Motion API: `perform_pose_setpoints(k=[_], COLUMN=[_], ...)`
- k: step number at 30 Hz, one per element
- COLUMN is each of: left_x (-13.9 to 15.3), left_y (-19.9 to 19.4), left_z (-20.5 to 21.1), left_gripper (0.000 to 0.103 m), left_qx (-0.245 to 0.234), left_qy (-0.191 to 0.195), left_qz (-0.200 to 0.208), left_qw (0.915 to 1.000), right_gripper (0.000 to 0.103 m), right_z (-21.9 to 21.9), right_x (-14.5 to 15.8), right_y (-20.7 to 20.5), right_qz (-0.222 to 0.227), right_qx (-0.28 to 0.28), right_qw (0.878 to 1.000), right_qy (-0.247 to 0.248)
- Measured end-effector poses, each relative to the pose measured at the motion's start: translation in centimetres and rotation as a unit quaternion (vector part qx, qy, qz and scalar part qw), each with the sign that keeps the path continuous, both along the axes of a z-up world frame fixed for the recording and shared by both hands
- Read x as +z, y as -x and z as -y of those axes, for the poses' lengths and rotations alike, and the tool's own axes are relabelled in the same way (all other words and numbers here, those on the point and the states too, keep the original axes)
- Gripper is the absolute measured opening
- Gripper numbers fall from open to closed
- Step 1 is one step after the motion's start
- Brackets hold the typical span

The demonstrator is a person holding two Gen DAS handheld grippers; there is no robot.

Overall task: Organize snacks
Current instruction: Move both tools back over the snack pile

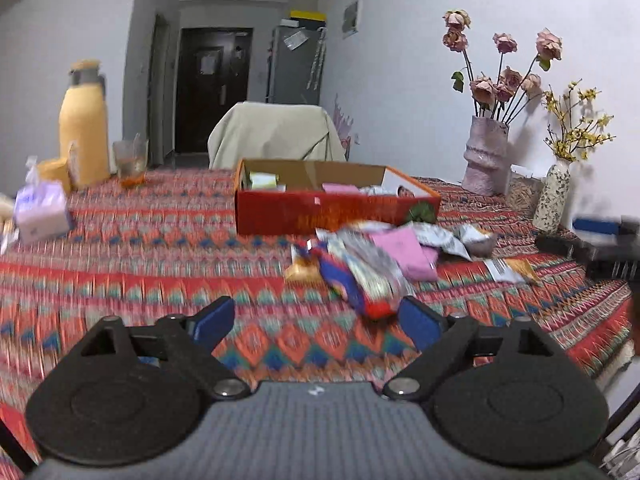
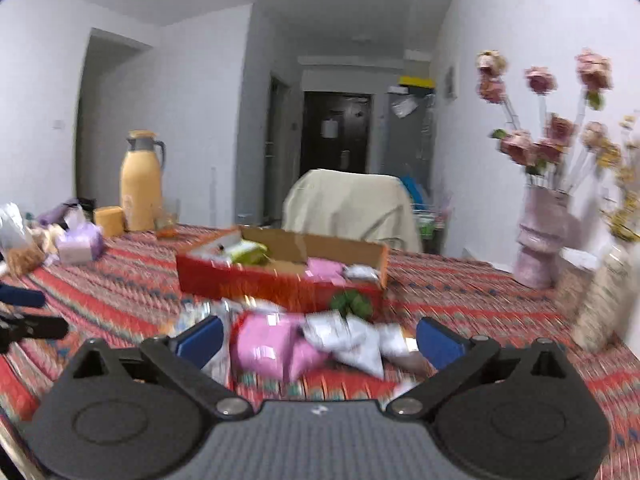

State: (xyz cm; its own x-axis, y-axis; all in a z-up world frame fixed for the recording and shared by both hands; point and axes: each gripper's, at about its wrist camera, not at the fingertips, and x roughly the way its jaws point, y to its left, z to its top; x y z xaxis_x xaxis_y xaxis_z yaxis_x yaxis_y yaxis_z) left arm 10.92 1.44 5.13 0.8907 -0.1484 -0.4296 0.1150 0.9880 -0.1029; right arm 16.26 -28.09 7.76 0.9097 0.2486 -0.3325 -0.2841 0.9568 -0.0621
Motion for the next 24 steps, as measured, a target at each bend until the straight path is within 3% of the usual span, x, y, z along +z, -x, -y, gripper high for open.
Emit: perform_pose_setpoints(k=[4,9,19,24], left_x=[-2.4,-4.7,-4.7,-2.0], left_y=[2.1,2.4,2.0,-2.3], left_z=[0.3,1.1,1.7,3.8], left_gripper=[0.093,0.094,0.095,0.103], left_qx=[0.005,0.031,0.028,-0.004], left_qy=[0.018,0.0,-0.008,0.004], left_qz=[-0.02,-0.035,-0.033,0.004], left_qw=[0.9996,0.9989,0.999,1.0], right_gripper=[0.103,0.103,0.103,0.103], right_z=[-0.3,-0.2,-0.1,0.9], right_x=[-4.0,-6.9,-7.5,-7.1], right_y=[4.0,6.3,5.9,4.4], right_qz=[-0.018,-0.035,-0.041,-0.04], right_qx=[-0.021,-0.02,-0.032,-0.034], right_qw=[1.0,0.999,0.999,0.999], right_qy=[0.0,-0.004,0.0,0.009])
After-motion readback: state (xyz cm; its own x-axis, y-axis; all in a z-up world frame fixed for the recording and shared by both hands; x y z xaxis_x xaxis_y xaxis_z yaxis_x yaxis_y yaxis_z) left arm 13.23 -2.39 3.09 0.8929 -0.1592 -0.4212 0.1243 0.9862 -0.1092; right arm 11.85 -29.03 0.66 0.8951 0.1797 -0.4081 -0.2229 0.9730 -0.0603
